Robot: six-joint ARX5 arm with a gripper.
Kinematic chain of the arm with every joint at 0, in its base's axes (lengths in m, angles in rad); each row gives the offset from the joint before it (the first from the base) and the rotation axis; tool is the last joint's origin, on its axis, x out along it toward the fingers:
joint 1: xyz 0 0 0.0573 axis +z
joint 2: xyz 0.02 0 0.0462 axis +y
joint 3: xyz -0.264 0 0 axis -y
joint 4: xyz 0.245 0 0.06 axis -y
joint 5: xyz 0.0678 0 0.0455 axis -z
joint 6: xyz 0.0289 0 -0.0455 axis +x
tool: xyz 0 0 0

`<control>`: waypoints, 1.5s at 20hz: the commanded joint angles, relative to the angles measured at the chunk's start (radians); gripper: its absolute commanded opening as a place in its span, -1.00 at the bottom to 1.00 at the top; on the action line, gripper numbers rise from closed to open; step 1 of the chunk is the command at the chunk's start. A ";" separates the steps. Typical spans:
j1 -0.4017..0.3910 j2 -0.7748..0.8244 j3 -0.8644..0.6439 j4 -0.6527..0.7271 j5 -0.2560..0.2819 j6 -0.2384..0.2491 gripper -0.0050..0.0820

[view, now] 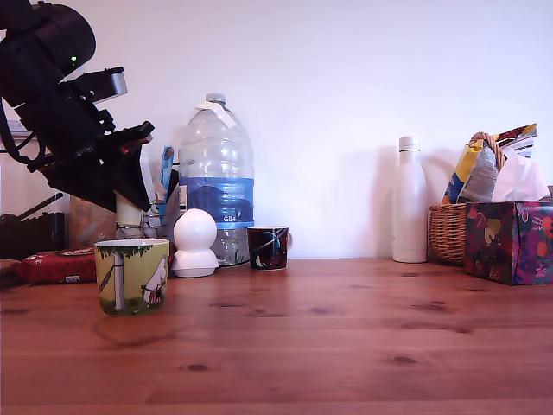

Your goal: Pick up the coffee capsules from the table one by one and drop them inside the nearest coffee cup

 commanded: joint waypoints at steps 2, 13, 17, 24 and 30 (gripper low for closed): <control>0.005 0.016 0.007 0.016 0.004 0.004 0.90; 0.005 0.010 0.007 0.011 0.013 0.005 0.26; 0.004 -0.006 0.007 -0.002 0.084 0.029 -0.97; 0.000 -0.149 -0.083 0.056 0.109 0.056 -0.93; 0.015 -0.395 -0.360 0.233 0.090 0.015 -0.93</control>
